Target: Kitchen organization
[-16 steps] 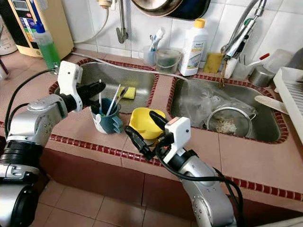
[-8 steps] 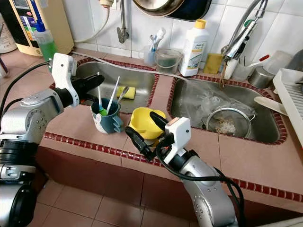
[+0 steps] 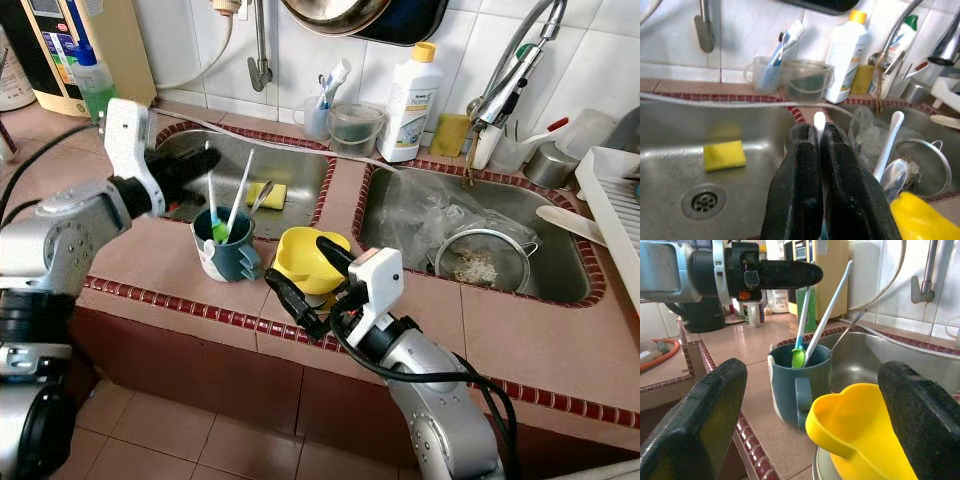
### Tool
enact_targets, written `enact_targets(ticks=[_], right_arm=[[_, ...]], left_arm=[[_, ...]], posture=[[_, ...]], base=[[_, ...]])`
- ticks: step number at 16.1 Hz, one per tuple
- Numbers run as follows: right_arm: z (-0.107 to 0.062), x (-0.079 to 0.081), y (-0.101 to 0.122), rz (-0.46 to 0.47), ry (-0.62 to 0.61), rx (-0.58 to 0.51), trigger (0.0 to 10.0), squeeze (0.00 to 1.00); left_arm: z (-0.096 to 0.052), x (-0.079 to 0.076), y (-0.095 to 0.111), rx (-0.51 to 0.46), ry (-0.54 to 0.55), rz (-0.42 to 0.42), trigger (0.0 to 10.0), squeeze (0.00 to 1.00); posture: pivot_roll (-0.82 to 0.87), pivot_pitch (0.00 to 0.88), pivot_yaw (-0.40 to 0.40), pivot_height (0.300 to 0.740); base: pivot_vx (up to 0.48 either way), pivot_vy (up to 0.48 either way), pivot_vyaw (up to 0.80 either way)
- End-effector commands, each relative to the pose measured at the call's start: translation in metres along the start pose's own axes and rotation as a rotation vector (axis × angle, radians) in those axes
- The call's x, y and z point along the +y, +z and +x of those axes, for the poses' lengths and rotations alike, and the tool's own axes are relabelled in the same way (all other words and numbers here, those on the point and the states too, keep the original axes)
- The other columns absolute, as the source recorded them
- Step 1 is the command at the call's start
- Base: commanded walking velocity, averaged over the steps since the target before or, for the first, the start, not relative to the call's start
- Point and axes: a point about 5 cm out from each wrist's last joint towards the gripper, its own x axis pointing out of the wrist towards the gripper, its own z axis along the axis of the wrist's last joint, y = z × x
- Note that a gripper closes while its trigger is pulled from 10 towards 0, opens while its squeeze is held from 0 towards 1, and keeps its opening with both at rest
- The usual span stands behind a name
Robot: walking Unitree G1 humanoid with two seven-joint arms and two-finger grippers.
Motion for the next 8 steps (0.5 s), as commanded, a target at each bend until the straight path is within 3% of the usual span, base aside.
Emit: enact_targets(ticks=[1, 8], right_arm=[[0.000, -0.002, 0.002, -0.008, 0.004, 0.006, 10.0, 0.00], [0.002, -0.003, 0.001, -0.011, 0.001, 0.006, 10.0, 0.00]], left_arm=[[0.001, -0.005, 0.015, -0.038, -0.031, 0.019, 10.0, 0.00], [-0.001, 0.001, 0.049, -0.117, -0.020, 0.061, 10.0, 0.00]], posture=[[-0.08, 0.000, -0.044, 0.740], [-0.08, 0.000, -0.045, 0.740]], base=[[0.000, 0.000, 0.00], [0.000, 0.000, 0.00]])
